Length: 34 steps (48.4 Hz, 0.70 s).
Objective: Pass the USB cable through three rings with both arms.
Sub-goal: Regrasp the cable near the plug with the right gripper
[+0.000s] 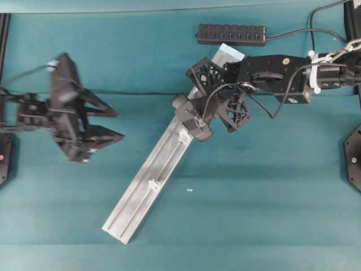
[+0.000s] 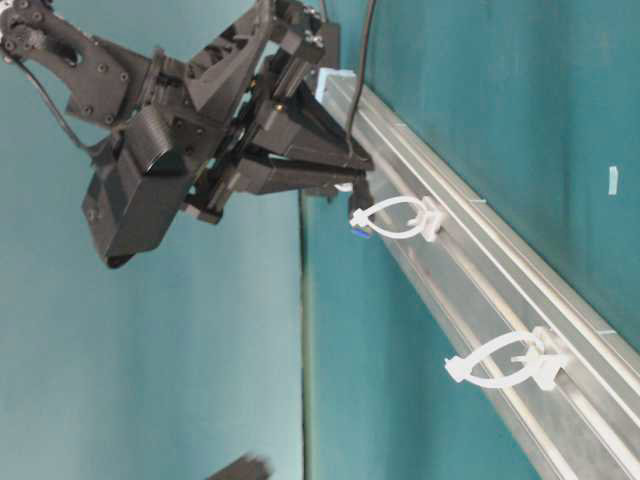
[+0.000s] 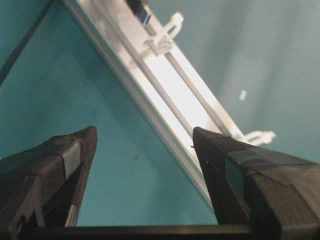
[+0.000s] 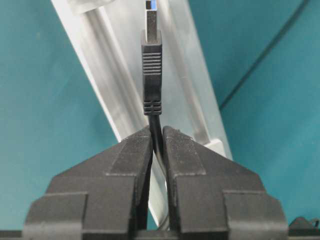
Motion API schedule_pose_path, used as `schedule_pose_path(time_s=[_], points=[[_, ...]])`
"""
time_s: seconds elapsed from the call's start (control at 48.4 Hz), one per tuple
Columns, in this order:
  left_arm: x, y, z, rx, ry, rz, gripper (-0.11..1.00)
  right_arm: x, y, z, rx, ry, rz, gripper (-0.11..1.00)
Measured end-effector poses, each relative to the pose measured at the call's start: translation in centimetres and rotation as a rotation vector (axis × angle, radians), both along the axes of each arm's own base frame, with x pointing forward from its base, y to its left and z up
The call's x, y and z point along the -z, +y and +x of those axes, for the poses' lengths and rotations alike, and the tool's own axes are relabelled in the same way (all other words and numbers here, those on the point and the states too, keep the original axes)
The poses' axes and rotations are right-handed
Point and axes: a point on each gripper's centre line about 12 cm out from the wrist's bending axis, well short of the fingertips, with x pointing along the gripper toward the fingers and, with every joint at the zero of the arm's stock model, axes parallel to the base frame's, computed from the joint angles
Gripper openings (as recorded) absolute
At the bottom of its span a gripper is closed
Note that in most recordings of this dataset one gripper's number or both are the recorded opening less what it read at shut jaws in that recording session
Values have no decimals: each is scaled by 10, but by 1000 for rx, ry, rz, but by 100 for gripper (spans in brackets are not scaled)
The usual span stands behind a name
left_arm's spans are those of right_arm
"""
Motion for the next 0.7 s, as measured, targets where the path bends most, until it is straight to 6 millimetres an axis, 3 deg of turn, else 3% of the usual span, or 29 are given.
schedule_pose_path(time_s=[0.393,0.703], points=[[-31,-3,-23,0,-113,14,84,7,2,-3,-28,43,-1,10],[-39,-3,-27,0,-143,19,84,7,5,-4,-43,60,0,10]])
